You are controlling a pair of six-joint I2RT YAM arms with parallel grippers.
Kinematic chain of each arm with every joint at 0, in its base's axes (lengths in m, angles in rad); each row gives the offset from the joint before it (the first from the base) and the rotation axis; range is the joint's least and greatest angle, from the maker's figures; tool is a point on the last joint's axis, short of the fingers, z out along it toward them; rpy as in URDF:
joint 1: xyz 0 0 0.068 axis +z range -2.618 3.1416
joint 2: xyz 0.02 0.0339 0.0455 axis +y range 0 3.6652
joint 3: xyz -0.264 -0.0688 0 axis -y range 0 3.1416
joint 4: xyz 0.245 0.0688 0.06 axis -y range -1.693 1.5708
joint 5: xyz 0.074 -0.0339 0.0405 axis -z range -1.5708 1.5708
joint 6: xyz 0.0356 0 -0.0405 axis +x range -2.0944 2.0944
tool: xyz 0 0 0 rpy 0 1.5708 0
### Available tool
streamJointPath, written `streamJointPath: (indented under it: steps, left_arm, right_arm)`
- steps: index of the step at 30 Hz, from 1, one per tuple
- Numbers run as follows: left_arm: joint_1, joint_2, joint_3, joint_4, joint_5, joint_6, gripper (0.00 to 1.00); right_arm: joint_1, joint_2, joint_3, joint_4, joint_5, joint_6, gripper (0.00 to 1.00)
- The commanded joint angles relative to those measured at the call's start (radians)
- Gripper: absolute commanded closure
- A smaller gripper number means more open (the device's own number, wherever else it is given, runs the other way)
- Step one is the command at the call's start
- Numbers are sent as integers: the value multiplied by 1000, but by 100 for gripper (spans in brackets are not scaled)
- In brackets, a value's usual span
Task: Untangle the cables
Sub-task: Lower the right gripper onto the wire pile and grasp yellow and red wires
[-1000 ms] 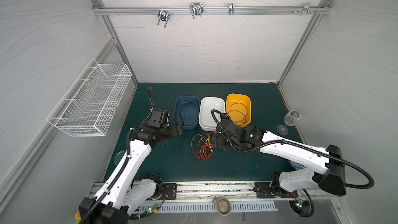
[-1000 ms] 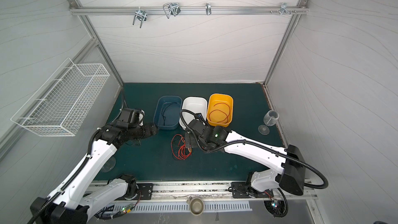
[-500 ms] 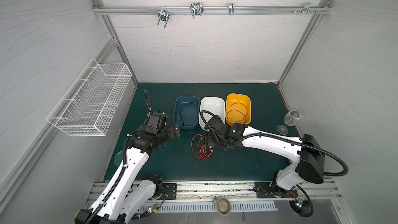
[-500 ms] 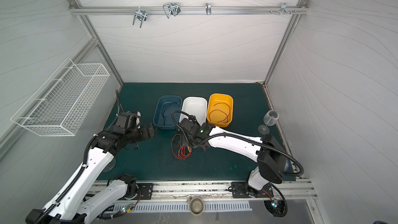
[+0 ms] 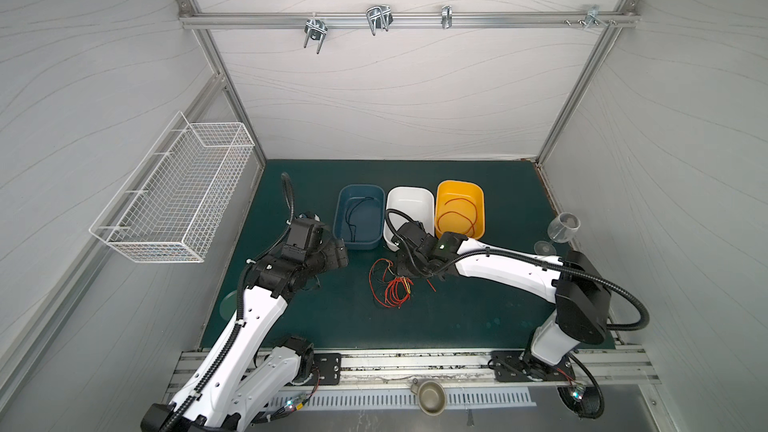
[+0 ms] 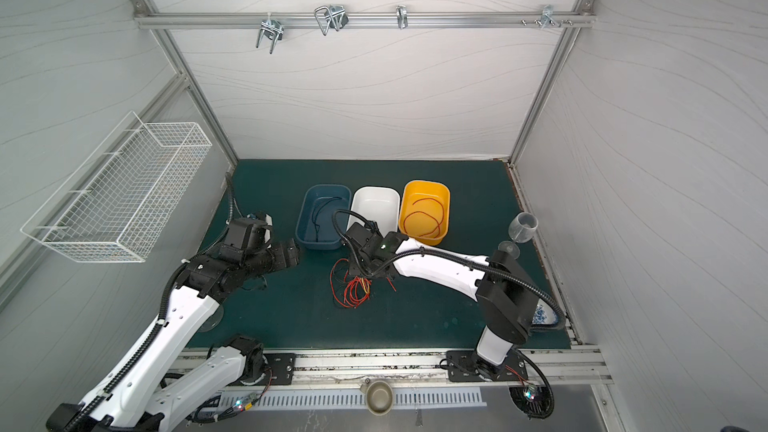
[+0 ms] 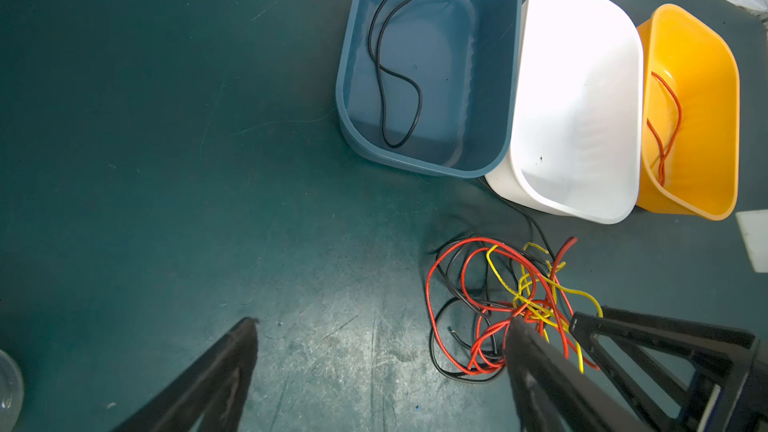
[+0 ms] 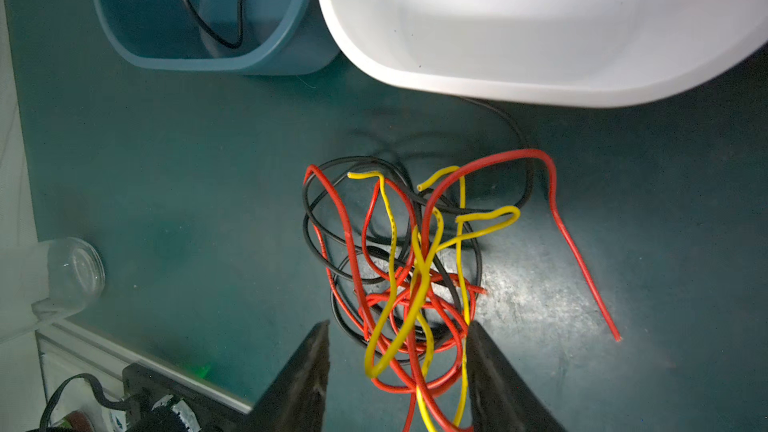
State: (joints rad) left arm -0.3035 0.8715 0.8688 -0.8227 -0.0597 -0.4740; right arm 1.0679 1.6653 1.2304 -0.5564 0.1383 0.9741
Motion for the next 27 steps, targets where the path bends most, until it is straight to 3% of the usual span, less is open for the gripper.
streamJointPath:
  steps: [1, 10, 25, 27]
  left_arm:
    - [-9, -9, 22, 2, -29, 8, 6]
    - [-17, -8, 22, 0, -40, 9, 6]
    - [-31, 4, 27, -4, -30, 15, 6]
    - [-34, 12, 31, -9, -21, 15, 7]
  right_arm:
    - [-7, 22, 25, 6, -8, 17, 50]
    - [-20, 39, 14, 14, -14, 15, 61]
    - [-27, 26, 17, 6, -14, -40, 100]
    - [-26, 11, 18, 0, -14, -60, 100]
